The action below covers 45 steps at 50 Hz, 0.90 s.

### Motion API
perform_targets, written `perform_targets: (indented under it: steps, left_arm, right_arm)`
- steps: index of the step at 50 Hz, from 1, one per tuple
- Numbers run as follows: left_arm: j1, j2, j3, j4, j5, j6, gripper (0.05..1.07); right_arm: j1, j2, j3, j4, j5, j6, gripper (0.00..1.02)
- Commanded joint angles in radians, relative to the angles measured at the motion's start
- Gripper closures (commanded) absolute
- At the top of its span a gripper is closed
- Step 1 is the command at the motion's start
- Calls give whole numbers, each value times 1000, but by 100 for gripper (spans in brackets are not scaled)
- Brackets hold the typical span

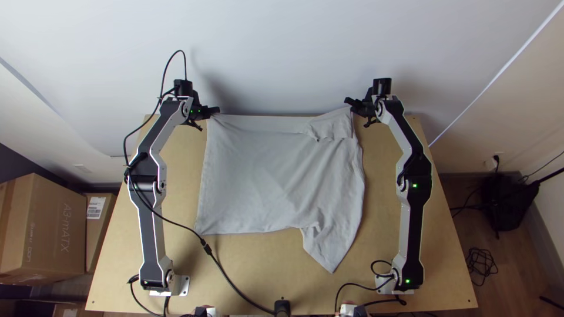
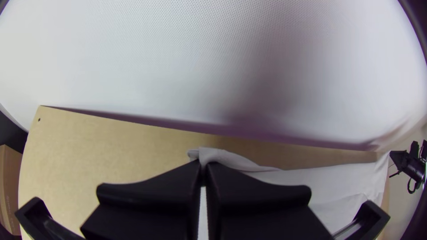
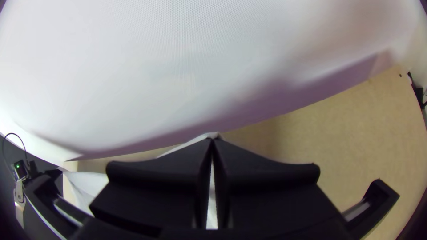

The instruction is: Fold the t-shirt

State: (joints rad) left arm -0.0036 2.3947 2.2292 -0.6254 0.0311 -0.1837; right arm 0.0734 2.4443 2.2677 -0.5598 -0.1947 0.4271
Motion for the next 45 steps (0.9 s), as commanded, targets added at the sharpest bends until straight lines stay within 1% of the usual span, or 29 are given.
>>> perform_targets:
  steps: [1,8,15,25,30,37,45]
  left_arm:
    - [2,-35,29,-50,6,-23,104]
    - [2,-86,21,-128,49,-62,104]
    - [1,-129,-3,-198,56,-69,104]
    - [4,-178,-88,-238,55,-76,104]
    - [4,-226,-163,-223,55,-79,104]
    - [4,-298,-298,-145,55,-79,104]
    - [4,-367,-422,-91,56,-79,104]
  right_arm:
    - [-4,-33,23,-35,6,24,100]
    - [5,-79,12,-123,5,21,100]
    - [8,-131,-22,-195,1,18,100]
    - [5,-211,-116,-242,1,16,100]
    - [2,-254,-174,-249,1,7,100]
    - [2,-312,-258,-249,1,4,100]
    - [2,-376,-358,-239,1,4,100]
